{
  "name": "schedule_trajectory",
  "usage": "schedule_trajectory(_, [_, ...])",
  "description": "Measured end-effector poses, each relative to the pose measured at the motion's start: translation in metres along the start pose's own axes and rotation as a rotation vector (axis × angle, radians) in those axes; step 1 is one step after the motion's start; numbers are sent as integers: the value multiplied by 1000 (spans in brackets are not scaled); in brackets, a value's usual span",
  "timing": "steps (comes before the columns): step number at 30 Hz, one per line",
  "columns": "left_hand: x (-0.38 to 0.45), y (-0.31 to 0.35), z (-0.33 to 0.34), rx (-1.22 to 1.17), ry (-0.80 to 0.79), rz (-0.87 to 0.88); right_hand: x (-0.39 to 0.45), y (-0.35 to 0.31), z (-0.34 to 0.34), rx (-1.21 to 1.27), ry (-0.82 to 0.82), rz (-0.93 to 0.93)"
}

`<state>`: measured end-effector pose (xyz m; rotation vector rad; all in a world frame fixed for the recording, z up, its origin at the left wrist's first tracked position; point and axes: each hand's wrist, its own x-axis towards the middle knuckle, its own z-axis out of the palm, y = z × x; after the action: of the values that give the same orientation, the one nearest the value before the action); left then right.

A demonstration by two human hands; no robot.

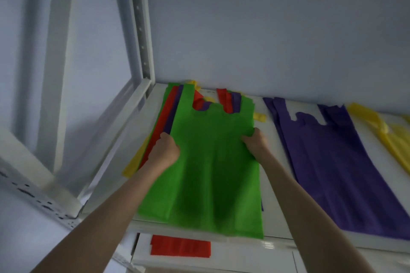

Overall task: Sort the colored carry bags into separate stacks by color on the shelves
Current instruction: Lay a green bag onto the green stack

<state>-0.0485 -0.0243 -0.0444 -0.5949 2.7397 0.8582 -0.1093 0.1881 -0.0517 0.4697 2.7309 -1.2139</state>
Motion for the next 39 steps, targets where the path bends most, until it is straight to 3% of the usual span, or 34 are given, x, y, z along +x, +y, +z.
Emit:
schedule_trajectory(15, [-72,38,26,16,127,52,-40,47,-44,49,39,-150])
schedule_trajectory(22, [-169,49,73,-56,218,25,-102,124,-101,84,60,-165])
schedule_trajectory(31, [-292,21,167,-110,181,-15,-188,239,-137,103,6,-115])
schedule_trajectory(39, [-320,2,229,-40,37,-101,-212,317,-110,83,-98,6])
